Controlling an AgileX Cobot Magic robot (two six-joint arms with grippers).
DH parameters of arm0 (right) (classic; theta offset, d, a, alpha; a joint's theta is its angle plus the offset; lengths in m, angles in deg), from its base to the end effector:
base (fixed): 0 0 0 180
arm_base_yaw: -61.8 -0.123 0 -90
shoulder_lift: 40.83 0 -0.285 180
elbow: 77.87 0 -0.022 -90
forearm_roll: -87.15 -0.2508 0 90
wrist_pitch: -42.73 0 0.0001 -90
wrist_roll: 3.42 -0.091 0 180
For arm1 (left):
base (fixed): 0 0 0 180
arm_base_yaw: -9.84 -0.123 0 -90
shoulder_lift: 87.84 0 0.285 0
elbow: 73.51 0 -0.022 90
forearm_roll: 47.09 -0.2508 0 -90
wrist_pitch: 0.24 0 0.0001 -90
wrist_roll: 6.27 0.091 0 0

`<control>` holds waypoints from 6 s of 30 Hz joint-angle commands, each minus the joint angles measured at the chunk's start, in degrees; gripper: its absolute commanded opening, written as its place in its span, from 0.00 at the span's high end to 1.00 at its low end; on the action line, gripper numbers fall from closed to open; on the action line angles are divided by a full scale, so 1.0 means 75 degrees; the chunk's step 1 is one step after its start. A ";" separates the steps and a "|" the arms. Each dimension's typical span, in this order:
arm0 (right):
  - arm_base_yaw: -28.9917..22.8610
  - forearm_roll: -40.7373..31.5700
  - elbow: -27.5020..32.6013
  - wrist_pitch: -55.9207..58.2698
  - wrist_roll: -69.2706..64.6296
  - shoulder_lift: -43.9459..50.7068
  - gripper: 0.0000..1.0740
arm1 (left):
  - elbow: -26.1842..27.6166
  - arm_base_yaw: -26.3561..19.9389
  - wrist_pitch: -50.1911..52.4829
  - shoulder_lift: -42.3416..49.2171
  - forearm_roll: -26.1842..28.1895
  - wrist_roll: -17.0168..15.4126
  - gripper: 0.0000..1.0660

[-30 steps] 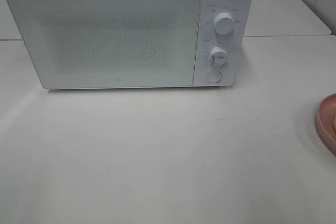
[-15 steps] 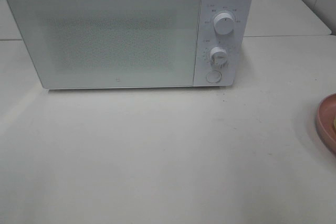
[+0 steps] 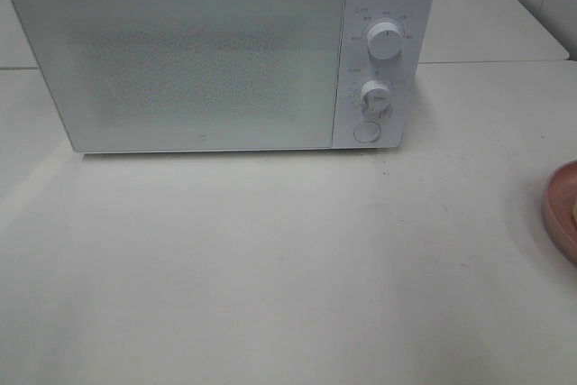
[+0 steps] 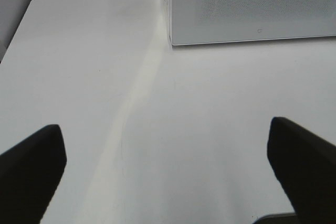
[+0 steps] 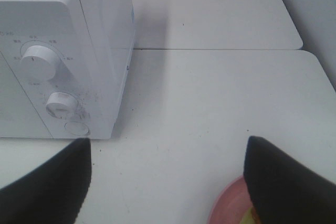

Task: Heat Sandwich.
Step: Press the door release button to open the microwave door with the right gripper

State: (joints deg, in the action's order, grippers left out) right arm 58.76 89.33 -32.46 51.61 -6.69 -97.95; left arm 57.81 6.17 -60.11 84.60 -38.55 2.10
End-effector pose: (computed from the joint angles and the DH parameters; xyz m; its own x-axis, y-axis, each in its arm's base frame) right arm 0.1793 0.0090 0.2961 -0.3653 0.0001 -0.9309 -0.0405 0.9991 0.0160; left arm -0.0043 -0.0120 0.2787 -0.4301 0.0428 -0.9018 0.0825 0.9966 0.0079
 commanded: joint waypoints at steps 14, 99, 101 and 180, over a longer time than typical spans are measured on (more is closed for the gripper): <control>0.0023 0.0038 0.0535 -0.3247 0.0069 -0.1513 0.29 | -0.0008 0.0038 0.0107 0.0199 0.0008 -0.0023 0.05; -0.5485 -0.6387 0.1925 -0.9863 -0.7089 -0.6073 0.29 | -0.0008 0.0038 0.0107 0.0199 0.0008 -0.0023 0.05; -0.5485 -0.6387 0.1925 -0.9694 -0.7815 -0.6073 0.29 | -0.0008 0.0038 0.0107 0.0199 0.0008 -0.0023 0.05; -0.3316 -0.3743 -0.1474 -0.7296 -1.0206 -0.8740 1.00 | -0.0008 0.0038 0.0107 0.0199 0.0008 -0.0023 0.05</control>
State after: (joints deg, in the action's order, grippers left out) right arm 32.87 60.51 -42.25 -4.31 -83.12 -163.32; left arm 57.81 6.17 -60.11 84.60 -38.55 2.10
